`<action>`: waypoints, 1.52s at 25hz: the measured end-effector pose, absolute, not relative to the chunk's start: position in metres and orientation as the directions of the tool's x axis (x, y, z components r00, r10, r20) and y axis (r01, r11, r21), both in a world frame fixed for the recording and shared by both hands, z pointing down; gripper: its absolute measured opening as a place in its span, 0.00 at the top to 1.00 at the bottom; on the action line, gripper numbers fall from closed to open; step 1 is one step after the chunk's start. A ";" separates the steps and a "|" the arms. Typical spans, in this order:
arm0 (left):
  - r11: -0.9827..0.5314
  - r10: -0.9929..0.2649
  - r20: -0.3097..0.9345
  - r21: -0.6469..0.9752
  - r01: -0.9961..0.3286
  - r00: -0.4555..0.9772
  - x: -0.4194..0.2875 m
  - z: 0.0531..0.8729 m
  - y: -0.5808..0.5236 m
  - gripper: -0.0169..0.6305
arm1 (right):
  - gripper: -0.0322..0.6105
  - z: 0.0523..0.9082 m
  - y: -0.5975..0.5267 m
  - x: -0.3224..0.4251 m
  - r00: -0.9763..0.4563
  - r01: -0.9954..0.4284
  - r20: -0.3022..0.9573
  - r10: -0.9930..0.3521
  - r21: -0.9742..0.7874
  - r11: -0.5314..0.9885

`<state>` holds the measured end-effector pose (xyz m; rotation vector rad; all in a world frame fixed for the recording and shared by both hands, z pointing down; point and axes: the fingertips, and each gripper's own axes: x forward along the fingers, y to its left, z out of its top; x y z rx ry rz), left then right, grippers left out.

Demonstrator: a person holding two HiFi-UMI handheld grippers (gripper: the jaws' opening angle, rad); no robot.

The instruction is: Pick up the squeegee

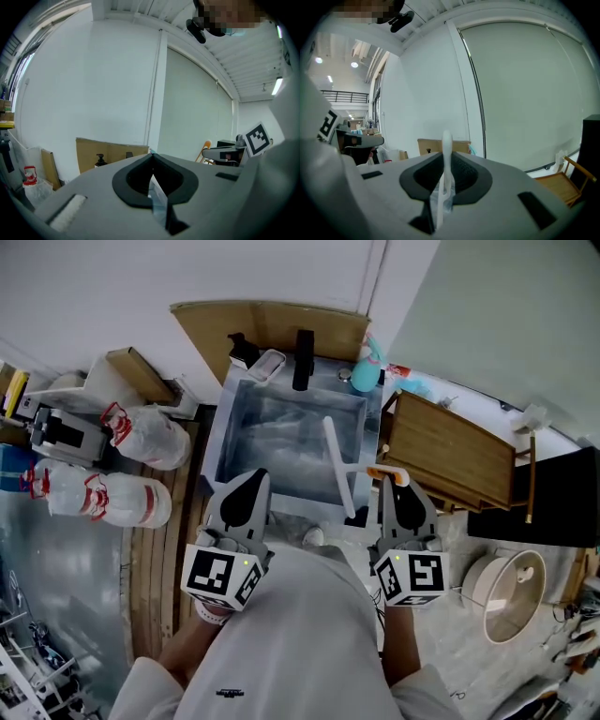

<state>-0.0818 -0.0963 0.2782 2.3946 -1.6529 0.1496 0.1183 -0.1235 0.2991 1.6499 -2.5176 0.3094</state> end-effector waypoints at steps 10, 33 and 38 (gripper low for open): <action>-0.342 -0.908 0.211 0.122 -0.932 0.361 -0.080 0.279 -0.092 0.97 | 0.88 0.298 -0.113 0.119 -0.410 -0.911 0.208 -0.888 -0.143 0.387; -0.314 -0.913 0.235 0.121 -0.942 0.335 -0.079 0.287 -0.084 0.97 | 0.88 0.301 -0.115 0.113 -0.438 -0.896 0.186 -0.880 -0.170 0.410; -0.312 -0.913 0.235 0.124 -0.942 0.334 -0.076 0.285 -0.085 0.97 | 0.88 0.296 -0.118 0.108 -0.449 -0.891 0.182 -0.875 -0.171 0.421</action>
